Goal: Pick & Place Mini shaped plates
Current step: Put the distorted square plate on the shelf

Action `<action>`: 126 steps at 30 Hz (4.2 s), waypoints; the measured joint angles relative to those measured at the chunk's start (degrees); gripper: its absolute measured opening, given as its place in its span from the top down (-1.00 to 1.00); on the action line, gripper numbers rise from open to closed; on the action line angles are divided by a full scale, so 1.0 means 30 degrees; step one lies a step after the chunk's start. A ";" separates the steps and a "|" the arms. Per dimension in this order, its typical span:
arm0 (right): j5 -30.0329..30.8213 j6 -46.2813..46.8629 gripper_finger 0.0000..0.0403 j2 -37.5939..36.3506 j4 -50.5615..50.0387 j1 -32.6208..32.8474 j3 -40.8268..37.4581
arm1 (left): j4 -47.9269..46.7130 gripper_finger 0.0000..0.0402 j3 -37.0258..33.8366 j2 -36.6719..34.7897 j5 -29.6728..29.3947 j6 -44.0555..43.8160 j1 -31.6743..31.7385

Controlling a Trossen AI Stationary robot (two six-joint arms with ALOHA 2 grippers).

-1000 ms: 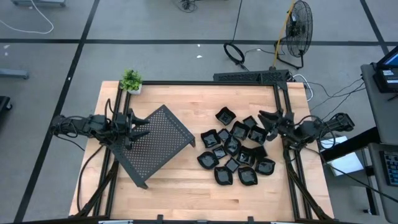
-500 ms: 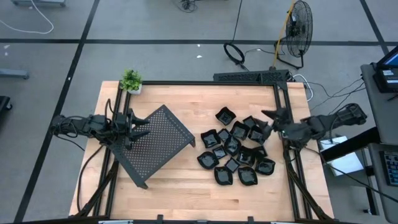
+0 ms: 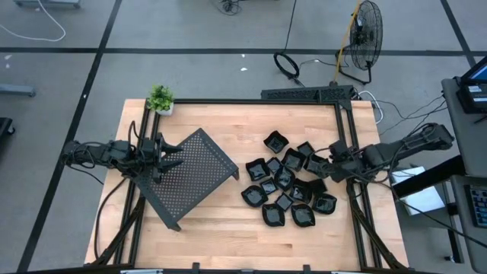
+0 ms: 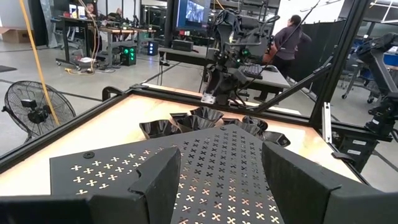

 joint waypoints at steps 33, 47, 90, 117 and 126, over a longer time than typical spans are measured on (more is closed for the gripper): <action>-0.6182 -1.5090 -0.07 0.4858 0.6311 -1.1415 -0.1603 | 0.0000 -0.13 0.0007 0.0007 0.0000 0.0000 -0.0003; -0.7199 -1.5306 0.62 0.4858 0.6362 -1.1446 -0.1610 | -0.0003 -0.13 0.0007 0.0007 0.0000 0.0000 -0.0007; -0.5994 -2.4092 1.00 0.1238 2.7435 -0.8739 -0.2512 | 0.0000 -0.13 0.0007 0.0007 0.0004 0.0000 0.0000; 0.0390 -3.7668 1.00 1.2573 4.7967 -0.8670 -0.4276 | 0.5987 -0.13 0.0007 0.0356 -0.6590 -0.0083 0.0015; -0.1154 -3.8234 1.00 1.2563 4.9559 -0.8685 -0.4277 | 0.3502 -0.13 0.0007 0.3636 -1.0991 -0.3484 0.0118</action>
